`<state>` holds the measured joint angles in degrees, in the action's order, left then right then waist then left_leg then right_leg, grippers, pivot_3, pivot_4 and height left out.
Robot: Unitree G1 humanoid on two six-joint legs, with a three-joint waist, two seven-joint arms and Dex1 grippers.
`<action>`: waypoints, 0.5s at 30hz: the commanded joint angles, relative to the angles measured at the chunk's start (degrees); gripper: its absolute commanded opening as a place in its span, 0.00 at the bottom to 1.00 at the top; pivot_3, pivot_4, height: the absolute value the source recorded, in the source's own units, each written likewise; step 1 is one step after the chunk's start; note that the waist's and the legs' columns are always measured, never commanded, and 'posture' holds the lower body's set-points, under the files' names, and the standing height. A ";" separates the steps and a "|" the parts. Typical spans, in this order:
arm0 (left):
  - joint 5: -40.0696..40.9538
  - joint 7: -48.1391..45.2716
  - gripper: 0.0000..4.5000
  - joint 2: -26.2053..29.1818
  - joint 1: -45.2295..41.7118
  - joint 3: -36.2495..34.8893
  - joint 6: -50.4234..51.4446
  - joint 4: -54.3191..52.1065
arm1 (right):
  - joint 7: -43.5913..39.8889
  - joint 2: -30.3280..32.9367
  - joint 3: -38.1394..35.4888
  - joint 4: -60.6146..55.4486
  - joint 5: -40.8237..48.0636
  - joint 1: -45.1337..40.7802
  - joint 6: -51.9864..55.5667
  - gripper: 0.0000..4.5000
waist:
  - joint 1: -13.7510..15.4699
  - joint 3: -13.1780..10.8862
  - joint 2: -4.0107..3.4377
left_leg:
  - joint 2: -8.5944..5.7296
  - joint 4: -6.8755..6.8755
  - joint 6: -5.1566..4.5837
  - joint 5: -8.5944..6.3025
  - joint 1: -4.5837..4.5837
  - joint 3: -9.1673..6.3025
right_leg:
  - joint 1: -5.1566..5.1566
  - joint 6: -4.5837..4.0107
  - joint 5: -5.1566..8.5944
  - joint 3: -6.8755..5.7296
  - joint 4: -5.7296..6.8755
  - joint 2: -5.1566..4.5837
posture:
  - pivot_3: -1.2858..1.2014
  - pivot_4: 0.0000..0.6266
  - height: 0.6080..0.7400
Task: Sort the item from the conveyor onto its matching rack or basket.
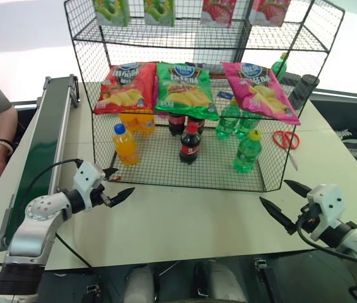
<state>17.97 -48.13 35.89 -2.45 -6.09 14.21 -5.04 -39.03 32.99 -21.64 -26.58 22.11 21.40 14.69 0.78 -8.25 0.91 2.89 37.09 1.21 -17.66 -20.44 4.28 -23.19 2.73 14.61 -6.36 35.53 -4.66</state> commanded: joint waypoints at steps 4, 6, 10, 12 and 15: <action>-0.45 0.88 1.00 -0.36 -0.30 -0.51 -1.70 -0.11 | -0.72 0.94 0.09 0.15 -0.81 -1.94 -1.77 0.99 | 0.01 0.00 0.00 | 0.00 0.00 0.00 0.00 0.00 0.00 | 0.00 0.00 0.00 0.00 0.00 0.00 | 0.52 0.24 0.95; -0.54 1.04 1.00 -0.58 -0.41 -0.43 -1.86 -0.09 | -0.88 1.03 0.30 0.31 -1.36 -2.16 -2.19 0.99 | 0.01 0.00 0.00 | 0.00 0.00 0.00 0.00 0.00 0.00 | 0.00 0.00 0.00 0.00 0.00 0.00 | 0.52 0.24 0.95; -0.62 1.22 1.00 -0.73 -0.54 -0.34 -2.19 -0.02 | -1.34 1.09 0.49 0.55 -1.87 -2.38 -2.81 0.99 | 0.04 -0.01 -0.01 | 0.00 0.00 0.00 0.00 0.00 0.01 | 0.00 0.00 0.00 0.00 -0.01 0.00 | 0.52 0.24 0.96; -0.65 1.28 1.00 -0.78 -0.69 -0.27 -2.28 0.04 | -1.35 1.09 0.53 0.63 -2.13 -2.45 -2.91 0.99 | -0.55 -0.22 -0.37 | -0.28 -0.10 -0.01 0.00 -0.31 -0.78 | 0.66 0.05 0.01 -0.66 -0.27 -0.45 | 0.52 0.24 0.98; -0.67 1.21 1.00 -0.80 -0.81 -0.22 -2.27 0.08 | -0.91 0.73 0.32 0.53 -1.55 -2.32 -1.58 0.99 | -1.06 -0.44 -0.87 | -1.47 0.00 -0.02 0.06 -0.27 -3.44 | 2.20 0.99 0.60 -3.11 -0.35 -1.45 | 0.52 0.24 1.00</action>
<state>17.35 -47.15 34.81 -2.96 -5.56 12.89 -4.50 -40.15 33.19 -20.76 -25.01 20.02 19.28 13.27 -0.28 -8.70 0.05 1.41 37.27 1.20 -17.55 -20.42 0.77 -21.17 3.89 15.33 -9.55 35.31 -6.04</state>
